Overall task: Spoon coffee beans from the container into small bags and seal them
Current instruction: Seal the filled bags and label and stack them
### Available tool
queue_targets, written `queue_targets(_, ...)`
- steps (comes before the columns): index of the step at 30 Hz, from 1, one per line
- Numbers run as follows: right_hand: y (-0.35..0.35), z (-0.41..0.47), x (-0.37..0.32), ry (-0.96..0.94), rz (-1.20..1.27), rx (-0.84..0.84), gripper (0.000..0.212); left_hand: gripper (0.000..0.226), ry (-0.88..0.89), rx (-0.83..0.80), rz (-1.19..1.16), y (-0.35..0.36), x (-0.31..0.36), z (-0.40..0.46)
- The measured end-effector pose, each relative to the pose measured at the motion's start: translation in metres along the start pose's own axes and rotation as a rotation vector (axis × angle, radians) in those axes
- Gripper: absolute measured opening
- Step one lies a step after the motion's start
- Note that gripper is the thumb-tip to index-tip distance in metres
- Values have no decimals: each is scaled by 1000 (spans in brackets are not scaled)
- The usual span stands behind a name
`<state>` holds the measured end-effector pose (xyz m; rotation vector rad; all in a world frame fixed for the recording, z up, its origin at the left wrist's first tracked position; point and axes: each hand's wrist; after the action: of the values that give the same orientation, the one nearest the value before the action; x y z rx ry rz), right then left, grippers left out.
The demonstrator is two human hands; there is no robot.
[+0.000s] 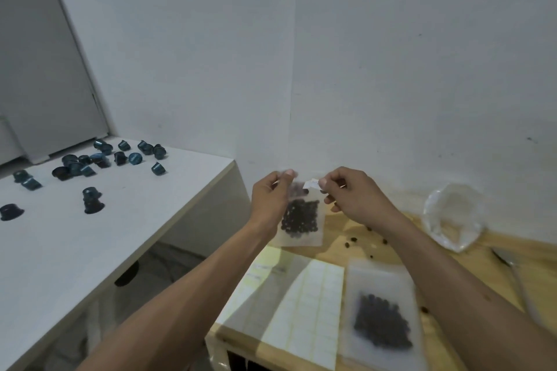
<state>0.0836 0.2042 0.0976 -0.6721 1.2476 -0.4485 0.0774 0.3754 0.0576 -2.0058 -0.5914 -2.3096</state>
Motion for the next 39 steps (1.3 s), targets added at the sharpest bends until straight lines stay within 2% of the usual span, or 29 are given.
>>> queue_targets(4,-9,-1,4,12,286,-51,16,21,-42,-25,9,9,-1,-1)
queue_targets(9,-10,-2,3,-33,360,-70,18,27,-111,13,-6,19,-4,-4)
queue_targets(11,-7,-2,5,-36,288,-56,16,29,-156,1,-45,21,-4,-4)
queue_targets(15,0,2,15,0,-81,69,14,32,-207,-35,-108,21,1,-7)
queue_targets(17,2,3,18,28,-151,99,17,34,-203,-36,-130,21,4,-9)
queue_targets(31,0,-1,11,35,-316,148,24,35,-187,-99,-133,23,-3,-11)
queue_targets(39,4,-3,11,59,-395,213,26,23,-137,-142,-133,23,-1,-12)
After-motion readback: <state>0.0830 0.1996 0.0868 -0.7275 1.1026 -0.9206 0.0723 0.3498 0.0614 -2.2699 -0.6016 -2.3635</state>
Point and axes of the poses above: each hand's wrist, its own z-axis towards the middle knuckle, its own y-axis out of the palm, x = y × z, and after that the axes turned 10 degrees about -z, right-handed
